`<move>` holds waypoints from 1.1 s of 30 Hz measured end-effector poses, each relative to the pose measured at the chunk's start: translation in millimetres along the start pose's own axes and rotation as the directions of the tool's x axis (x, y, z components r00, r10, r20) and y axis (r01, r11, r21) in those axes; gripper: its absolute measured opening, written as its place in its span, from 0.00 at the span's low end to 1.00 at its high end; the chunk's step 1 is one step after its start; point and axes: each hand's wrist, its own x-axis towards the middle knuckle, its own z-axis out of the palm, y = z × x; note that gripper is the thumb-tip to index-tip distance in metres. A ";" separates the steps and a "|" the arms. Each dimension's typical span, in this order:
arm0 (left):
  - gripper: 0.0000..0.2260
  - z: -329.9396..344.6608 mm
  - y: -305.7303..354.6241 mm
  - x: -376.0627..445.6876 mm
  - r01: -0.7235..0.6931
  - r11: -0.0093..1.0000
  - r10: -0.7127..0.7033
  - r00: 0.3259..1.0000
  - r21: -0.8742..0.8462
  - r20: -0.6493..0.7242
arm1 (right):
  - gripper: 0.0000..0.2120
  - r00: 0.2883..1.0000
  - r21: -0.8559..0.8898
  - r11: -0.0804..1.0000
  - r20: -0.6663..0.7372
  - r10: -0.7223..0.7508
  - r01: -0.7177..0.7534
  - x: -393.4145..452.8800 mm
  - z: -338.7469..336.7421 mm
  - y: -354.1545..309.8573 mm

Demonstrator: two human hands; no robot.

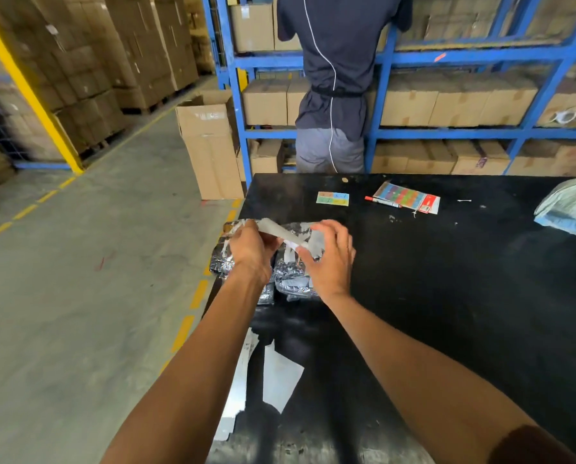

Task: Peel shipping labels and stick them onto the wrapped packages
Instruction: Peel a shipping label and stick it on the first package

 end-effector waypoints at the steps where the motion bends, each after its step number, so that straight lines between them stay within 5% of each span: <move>1: 0.08 5.3 1.6 -0.5 0.020 1.000 -0.020 1.000 -0.004 0.013 | 0.12 1.000 0.020 0.999 -0.002 -0.025 0.025 9.0 -0.5 -2.5; 3: 0.12 15.8 6.5 0.6 0.051 0.999 -0.050 0.998 -0.017 0.040 | 0.02 0.999 0.104 0.994 0.023 -0.024 0.021 24.6 -1.4 -3.3; 8: 0.14 34.5 23.8 9.8 0.028 0.999 -0.027 0.997 -0.021 0.070 | 0.07 0.949 0.262 0.913 0.101 0.298 -0.314 57.9 -7.3 -5.2; 11: 0.06 35.0 25.9 29.5 -0.131 0.955 0.117 0.991 0.265 0.069 | 0.10 0.899 0.318 0.843 0.216 0.380 -0.433 69.7 -12.4 2.5; 16: 0.06 24.9 6.6 56.3 -0.166 0.736 0.016 0.973 0.656 0.230 | 0.08 0.869 0.410 0.774 0.341 0.359 -0.482 75.9 -18.1 16.6; 33: 0.07 3.6 -45.4 104.1 -0.157 0.665 0.020 0.981 0.730 0.193 | 0.17 0.812 0.144 0.868 0.450 0.371 -0.476 71.2 5.3 61.7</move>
